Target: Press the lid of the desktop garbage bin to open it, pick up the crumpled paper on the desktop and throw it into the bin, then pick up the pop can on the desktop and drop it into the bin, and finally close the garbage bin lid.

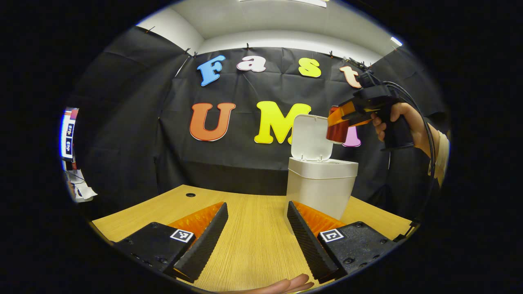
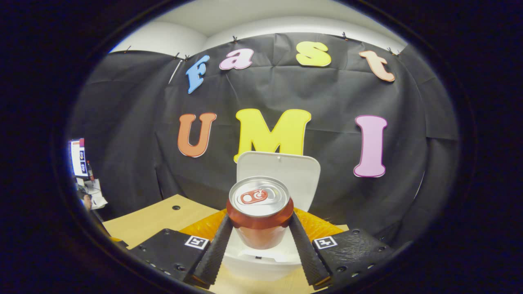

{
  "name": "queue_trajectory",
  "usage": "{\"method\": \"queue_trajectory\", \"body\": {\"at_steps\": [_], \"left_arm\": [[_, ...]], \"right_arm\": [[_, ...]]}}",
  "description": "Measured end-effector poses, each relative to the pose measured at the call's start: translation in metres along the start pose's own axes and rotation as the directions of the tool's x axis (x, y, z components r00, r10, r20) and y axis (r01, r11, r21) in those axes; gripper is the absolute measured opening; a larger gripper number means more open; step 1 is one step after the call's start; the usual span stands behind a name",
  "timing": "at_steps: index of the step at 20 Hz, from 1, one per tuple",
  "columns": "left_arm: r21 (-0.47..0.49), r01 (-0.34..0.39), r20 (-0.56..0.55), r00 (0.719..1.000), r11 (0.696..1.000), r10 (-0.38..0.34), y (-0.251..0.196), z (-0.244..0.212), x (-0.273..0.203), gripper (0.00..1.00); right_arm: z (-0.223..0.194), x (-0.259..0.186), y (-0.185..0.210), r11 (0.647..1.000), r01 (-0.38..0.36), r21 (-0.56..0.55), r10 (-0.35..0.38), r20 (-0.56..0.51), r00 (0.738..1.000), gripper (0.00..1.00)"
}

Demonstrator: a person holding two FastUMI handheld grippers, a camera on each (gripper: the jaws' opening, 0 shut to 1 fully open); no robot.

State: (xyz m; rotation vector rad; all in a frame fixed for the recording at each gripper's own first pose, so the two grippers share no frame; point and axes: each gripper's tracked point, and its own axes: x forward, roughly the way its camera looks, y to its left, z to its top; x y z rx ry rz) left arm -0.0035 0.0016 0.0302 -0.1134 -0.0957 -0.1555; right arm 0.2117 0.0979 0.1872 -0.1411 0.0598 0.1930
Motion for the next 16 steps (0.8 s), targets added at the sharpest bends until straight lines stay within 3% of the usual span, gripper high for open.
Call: {"method": "queue_trajectory", "body": {"at_steps": [7,16], "left_arm": [[-0.023,-0.008,-0.028,1.000,1.000,0.007,0.010,-0.008,0.008,0.96],[-0.031,0.002,-0.049,0.999,1.000,-0.003,0.006,-0.016,0.012,0.96]], "right_arm": [[-0.036,0.077,-0.012,0.996,0.085,-0.029,-0.088,-0.106,0.990,0.79],[-0.043,0.081,-0.018,0.997,0.054,0.059,-0.047,-0.111,0.993,0.79]]}}
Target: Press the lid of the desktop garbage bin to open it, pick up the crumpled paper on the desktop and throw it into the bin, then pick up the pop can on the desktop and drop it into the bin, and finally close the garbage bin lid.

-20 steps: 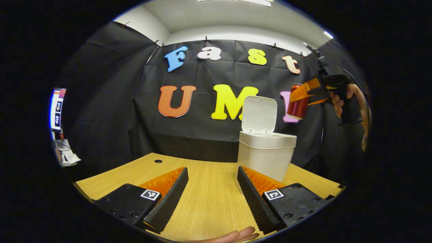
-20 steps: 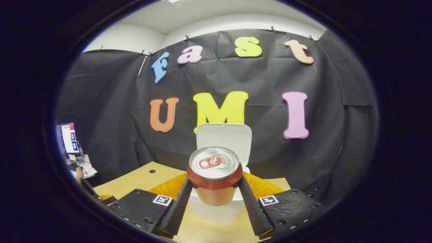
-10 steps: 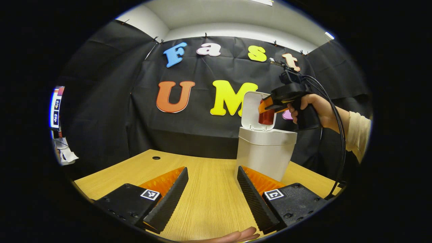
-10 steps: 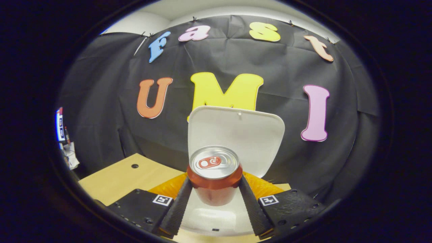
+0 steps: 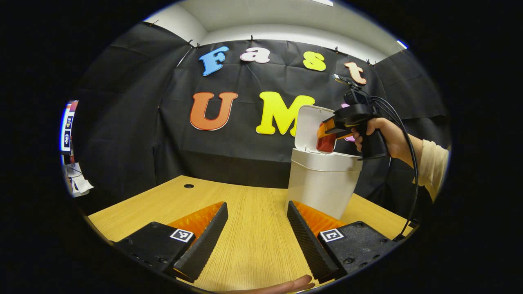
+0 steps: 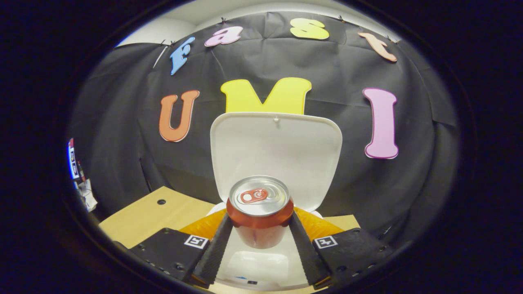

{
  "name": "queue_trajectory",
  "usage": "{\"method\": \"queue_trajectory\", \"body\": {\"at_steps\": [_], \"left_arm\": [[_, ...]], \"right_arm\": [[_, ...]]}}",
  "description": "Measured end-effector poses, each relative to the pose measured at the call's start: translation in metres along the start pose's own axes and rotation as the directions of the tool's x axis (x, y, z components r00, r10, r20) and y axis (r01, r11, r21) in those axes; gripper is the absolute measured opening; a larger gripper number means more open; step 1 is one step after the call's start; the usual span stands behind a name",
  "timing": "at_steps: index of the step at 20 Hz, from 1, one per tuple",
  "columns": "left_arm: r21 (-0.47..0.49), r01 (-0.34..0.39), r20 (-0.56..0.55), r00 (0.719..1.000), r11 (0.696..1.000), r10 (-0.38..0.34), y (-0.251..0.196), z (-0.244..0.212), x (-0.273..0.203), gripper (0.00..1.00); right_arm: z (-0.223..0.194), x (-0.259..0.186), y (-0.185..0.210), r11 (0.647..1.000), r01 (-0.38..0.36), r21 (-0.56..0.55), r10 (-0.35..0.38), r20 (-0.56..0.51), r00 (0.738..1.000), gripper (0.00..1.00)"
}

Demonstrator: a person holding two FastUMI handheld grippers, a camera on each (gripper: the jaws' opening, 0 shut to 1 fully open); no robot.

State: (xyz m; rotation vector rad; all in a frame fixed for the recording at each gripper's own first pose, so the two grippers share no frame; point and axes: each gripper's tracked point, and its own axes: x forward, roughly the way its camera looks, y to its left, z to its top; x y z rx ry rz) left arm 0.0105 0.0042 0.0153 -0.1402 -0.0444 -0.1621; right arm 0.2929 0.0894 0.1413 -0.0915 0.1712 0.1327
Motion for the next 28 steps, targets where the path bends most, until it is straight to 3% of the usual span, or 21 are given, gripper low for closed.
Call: {"method": "queue_trajectory", "body": {"at_steps": [12,28], "left_arm": [[0.077,0.000,0.009,1.000,0.997,0.000,-0.005,-0.002,-0.001,0.96],[0.070,0.006,-0.003,1.000,0.998,-0.005,-0.001,-0.002,0.001,0.96]], "right_arm": [[-0.008,-0.006,0.002,0.999,-0.005,0.032,0.005,-0.002,1.000,0.81],[0.010,-0.009,-0.009,0.999,0.047,0.016,-0.048,0.041,0.998,0.83]]}}
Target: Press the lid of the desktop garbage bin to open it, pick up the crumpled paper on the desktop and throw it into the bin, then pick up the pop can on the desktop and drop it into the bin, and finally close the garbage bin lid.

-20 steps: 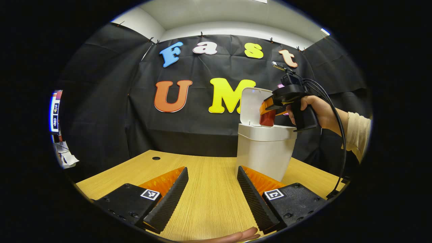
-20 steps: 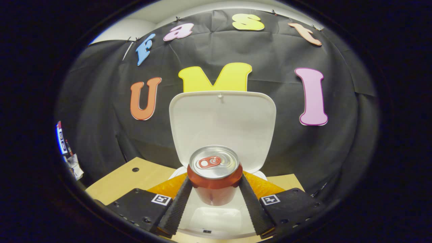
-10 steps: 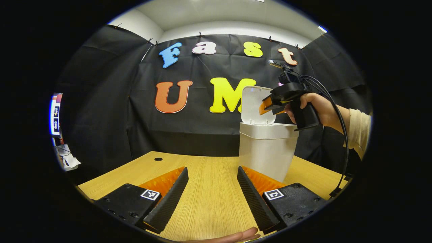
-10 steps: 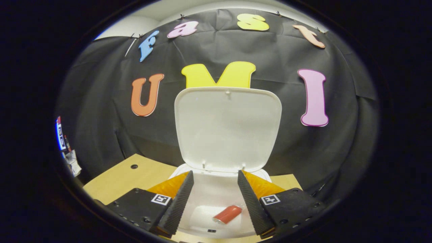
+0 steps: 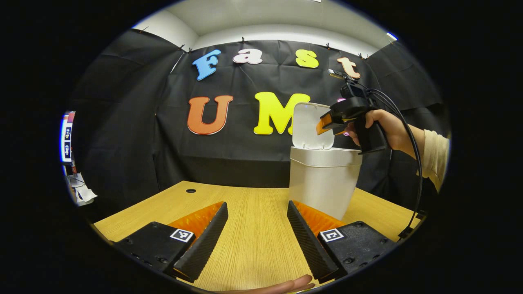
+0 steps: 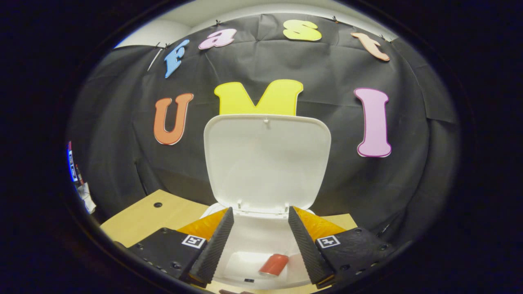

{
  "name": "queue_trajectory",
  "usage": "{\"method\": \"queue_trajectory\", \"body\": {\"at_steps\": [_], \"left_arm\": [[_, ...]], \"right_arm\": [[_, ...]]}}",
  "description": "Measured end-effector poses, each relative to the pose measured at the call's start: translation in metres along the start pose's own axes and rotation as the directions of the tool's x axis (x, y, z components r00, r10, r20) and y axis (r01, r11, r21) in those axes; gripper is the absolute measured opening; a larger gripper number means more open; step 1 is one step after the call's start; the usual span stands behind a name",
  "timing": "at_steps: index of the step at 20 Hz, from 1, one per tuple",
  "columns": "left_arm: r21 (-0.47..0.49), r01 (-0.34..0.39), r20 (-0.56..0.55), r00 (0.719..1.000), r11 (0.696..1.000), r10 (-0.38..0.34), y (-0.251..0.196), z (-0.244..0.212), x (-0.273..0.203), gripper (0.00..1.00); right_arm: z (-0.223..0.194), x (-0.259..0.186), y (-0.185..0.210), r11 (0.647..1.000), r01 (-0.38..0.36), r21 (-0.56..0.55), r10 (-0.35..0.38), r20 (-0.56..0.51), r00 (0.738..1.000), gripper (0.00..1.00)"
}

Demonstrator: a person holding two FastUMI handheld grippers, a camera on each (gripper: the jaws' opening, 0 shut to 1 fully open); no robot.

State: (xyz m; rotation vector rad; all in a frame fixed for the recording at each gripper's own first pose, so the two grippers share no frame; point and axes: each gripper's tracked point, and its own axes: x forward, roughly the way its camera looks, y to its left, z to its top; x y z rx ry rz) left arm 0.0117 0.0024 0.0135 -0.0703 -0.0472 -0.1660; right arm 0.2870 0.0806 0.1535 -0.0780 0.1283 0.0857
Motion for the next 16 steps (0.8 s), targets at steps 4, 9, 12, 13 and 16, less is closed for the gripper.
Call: {"method": "queue_trajectory", "body": {"at_steps": [4,9,12,13,16], "left_arm": [[0.007,-0.003,-0.008,1.000,1.000,0.003,0.000,-0.002,0.000,0.97],[0.057,-0.024,0.011,1.000,0.998,0.023,0.006,0.004,-0.003,0.96],[0.026,0.006,0.005,1.000,1.000,-0.006,-0.002,0.004,-0.005,0.96],[0.013,0.015,-0.002,1.000,1.000,-0.015,-0.005,0.004,-0.006,0.96],[0.025,0.007,0.007,1.000,1.000,-0.007,-0.004,0.010,-0.011,0.96]], "right_arm": [[0.042,-0.014,0.000,1.000,-0.003,-0.014,0.004,0.080,0.997,0.83],[0.101,-0.025,0.003,1.000,-0.014,0.009,0.012,0.207,0.978,0.83],[0.127,-0.015,-0.001,1.000,-0.001,-0.004,0.002,0.242,0.970,0.83],[0.136,-0.010,-0.005,1.000,0.006,-0.003,-0.005,0.256,0.967,0.83],[0.167,0.007,-0.023,0.998,0.035,0.050,-0.049,0.312,0.949,0.87]]}}
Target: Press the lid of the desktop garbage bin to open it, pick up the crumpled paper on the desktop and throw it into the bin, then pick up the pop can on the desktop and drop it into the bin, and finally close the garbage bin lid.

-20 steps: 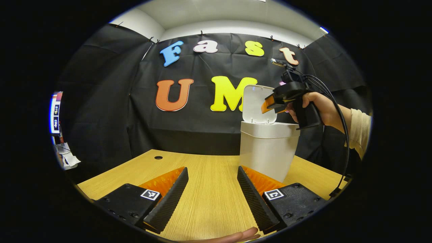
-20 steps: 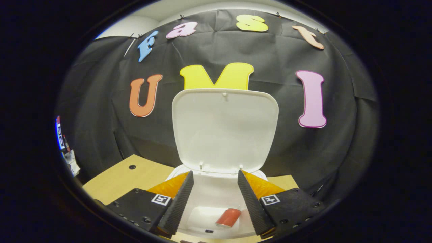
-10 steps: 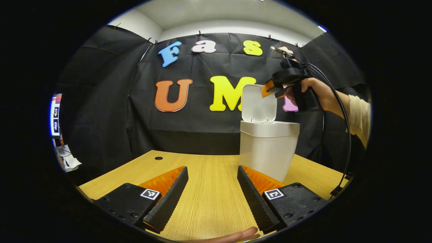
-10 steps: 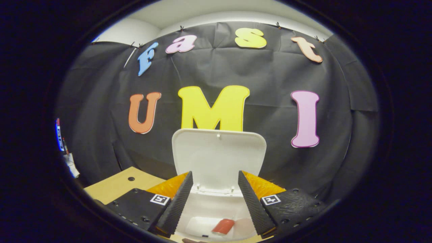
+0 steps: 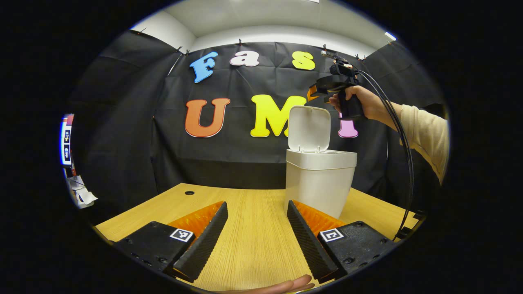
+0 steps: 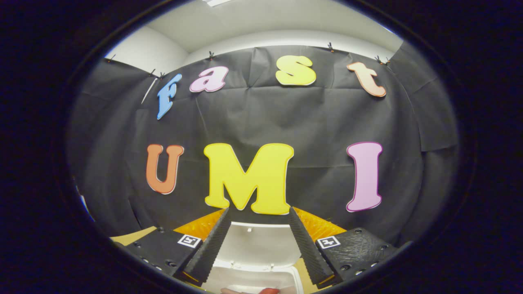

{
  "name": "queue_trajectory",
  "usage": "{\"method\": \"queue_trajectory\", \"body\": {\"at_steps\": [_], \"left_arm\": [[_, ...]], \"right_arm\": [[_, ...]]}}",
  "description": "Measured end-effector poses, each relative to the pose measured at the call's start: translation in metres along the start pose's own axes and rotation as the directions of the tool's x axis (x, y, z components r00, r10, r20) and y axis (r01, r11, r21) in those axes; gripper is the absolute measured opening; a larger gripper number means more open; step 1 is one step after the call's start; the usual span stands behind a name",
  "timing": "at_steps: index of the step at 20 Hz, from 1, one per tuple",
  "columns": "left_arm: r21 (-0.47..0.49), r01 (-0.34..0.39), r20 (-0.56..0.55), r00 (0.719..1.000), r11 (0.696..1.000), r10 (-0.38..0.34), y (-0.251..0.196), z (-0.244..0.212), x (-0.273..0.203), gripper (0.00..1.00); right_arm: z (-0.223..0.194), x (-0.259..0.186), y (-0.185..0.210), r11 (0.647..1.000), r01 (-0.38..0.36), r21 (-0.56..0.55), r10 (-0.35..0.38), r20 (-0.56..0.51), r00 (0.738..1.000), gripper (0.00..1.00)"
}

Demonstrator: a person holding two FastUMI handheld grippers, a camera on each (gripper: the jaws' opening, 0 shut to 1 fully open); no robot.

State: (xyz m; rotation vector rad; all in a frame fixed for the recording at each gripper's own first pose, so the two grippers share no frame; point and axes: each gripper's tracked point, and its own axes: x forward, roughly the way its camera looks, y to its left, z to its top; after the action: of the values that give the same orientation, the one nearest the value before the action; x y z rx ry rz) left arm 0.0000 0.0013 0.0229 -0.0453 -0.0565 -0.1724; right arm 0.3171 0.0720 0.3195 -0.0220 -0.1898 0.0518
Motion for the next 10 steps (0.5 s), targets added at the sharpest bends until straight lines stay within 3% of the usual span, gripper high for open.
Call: {"method": "queue_trajectory", "body": {"at_steps": [7,10], "left_arm": [[0.000,-0.053,-0.056,0.997,0.999,0.053,0.015,-0.010,0.004,0.97],[0.047,-0.088,-0.075,0.993,0.995,0.091,0.028,-0.019,0.009,0.96]], "right_arm": [[-0.016,0.073,-0.034,0.994,0.097,0.039,-0.094,-0.065,0.993,0.87],[-0.025,0.084,-0.034,0.992,0.125,-0.027,-0.127,-0.078,0.989,0.85]]}}
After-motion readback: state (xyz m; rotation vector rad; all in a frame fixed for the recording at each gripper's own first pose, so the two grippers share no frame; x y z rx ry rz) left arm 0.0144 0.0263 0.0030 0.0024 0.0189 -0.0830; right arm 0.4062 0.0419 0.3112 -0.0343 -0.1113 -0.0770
